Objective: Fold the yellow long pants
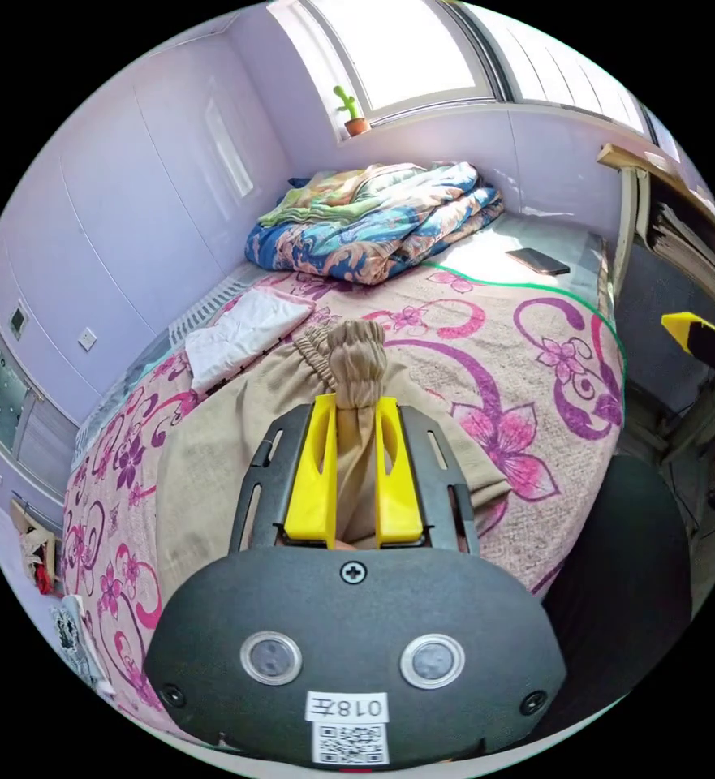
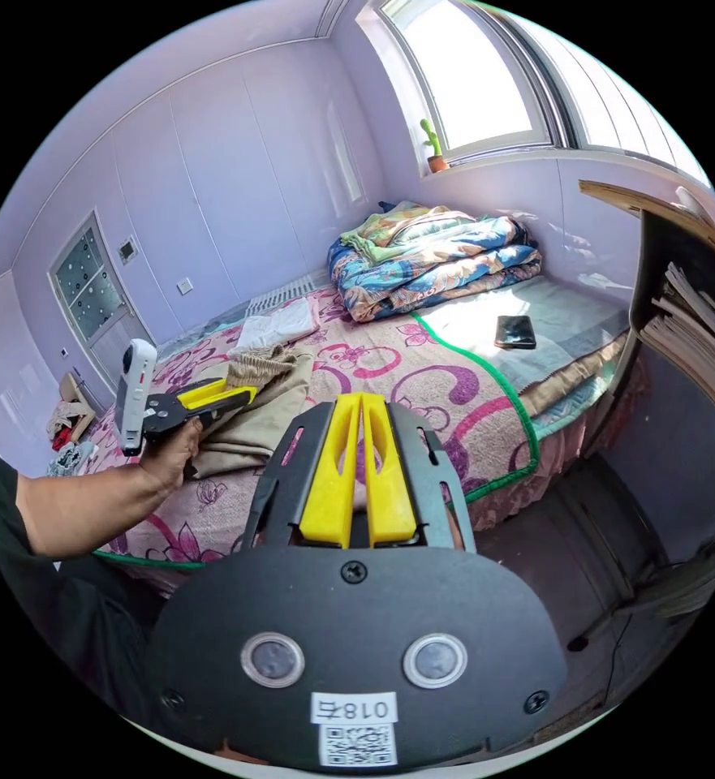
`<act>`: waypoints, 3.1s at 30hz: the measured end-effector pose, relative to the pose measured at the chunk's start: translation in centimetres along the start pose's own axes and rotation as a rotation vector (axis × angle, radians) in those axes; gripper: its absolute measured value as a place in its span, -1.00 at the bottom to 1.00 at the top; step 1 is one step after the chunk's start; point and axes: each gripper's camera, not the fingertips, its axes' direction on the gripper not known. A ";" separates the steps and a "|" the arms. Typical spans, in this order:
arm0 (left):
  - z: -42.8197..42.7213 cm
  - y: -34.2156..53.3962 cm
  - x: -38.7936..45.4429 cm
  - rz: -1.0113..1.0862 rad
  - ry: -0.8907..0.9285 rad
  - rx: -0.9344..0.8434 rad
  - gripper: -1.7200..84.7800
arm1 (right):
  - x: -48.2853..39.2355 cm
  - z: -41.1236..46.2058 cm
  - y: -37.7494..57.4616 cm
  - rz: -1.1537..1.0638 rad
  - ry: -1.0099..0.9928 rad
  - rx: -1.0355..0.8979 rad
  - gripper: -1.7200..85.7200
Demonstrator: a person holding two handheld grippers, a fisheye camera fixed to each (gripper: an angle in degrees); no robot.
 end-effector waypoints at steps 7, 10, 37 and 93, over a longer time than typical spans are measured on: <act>1.0 -0.2 0.2 0.032 0.121 -0.030 -0.77 | -2.3 1.1 -3.6 0.015 -0.063 -0.002 -0.97; 1.8 -0.1 -1.0 -0.018 0.156 -0.021 -0.72 | -4.3 0.8 -6.0 -0.023 -0.065 0.004 -0.97; 9.7 26.1 -37.4 -0.848 0.627 -0.088 -0.65 | -25.8 10.9 -30.0 -0.482 -0.598 -0.357 -0.92; 37.0 36.6 -53.0 -0.891 1.184 -0.060 -0.64 | -6.0 24.4 -30.6 0.153 -1.027 -0.563 -0.43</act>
